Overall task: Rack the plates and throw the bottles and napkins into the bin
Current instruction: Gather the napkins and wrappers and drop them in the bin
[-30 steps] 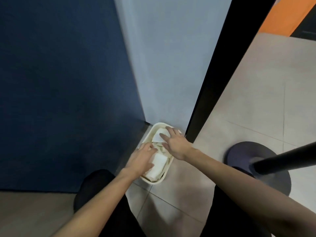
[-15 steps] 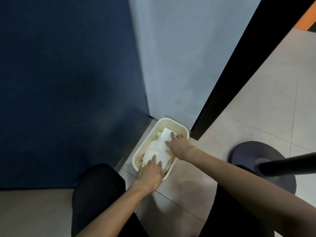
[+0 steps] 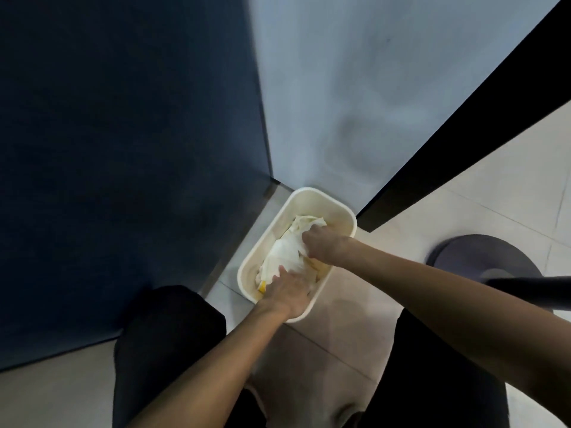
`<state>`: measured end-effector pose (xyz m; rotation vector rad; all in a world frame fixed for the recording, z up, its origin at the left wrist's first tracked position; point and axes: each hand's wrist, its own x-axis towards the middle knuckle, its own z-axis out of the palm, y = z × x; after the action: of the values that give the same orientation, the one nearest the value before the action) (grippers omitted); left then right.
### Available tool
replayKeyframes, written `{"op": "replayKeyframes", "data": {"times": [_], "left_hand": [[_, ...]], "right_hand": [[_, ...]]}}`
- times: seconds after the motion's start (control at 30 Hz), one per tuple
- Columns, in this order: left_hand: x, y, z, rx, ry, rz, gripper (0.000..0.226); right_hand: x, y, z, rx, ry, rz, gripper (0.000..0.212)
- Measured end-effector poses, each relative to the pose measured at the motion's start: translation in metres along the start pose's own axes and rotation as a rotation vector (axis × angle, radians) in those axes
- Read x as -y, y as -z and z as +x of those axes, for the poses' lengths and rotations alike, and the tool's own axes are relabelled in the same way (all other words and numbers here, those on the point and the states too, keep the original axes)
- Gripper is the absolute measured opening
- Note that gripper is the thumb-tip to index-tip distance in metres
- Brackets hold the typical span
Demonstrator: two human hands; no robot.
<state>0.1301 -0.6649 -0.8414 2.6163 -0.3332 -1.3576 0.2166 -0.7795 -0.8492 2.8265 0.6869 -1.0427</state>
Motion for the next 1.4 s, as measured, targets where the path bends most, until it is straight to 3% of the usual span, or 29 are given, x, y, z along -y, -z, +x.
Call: {"op": "replayKeyframes", "data": {"times": [0.1, 0.23, 0.43, 0.63, 0.77, 1.0, 1.23, 1.4], "left_hand": [[0.005, -0.007, 0.011, 0.033, 0.060, 0.009, 0.054], [0.002, -0.007, 0.013, 0.061, 0.110, 0.014, 0.055], [0.002, 0.009, -0.010, 0.018, 0.051, 0.006, 0.047], [0.022, 0.019, -0.028, -0.203, 0.055, 0.035, 0.032], [0.032, 0.020, -0.036, -0.348, 0.001, 0.045, 0.034], [0.041, 0.034, -0.047, -0.540, -0.044, -0.091, 0.029], [0.044, 0.050, -0.058, -0.716, -0.172, -0.267, 0.031], [0.043, 0.051, -0.063, -0.761, -0.239, -0.297, 0.038]], "right_hand": [[0.000, 0.002, 0.009, -0.018, -0.028, 0.049, 0.017], [0.003, 0.006, 0.014, -0.029, -0.121, 0.182, 0.028], [-0.002, 0.028, -0.009, 0.032, -0.149, 0.176, 0.038], [-0.012, 0.040, -0.036, -0.023, -0.133, 0.048, 0.025], [-0.015, 0.037, -0.046, -0.078, -0.144, 0.109, 0.021], [-0.018, 0.036, -0.065, -0.258, -0.088, 0.284, 0.053], [-0.006, 0.039, -0.088, -0.442, 0.006, 0.376, 0.052], [0.005, 0.039, -0.093, -0.478, 0.048, 0.379, 0.049]]}}
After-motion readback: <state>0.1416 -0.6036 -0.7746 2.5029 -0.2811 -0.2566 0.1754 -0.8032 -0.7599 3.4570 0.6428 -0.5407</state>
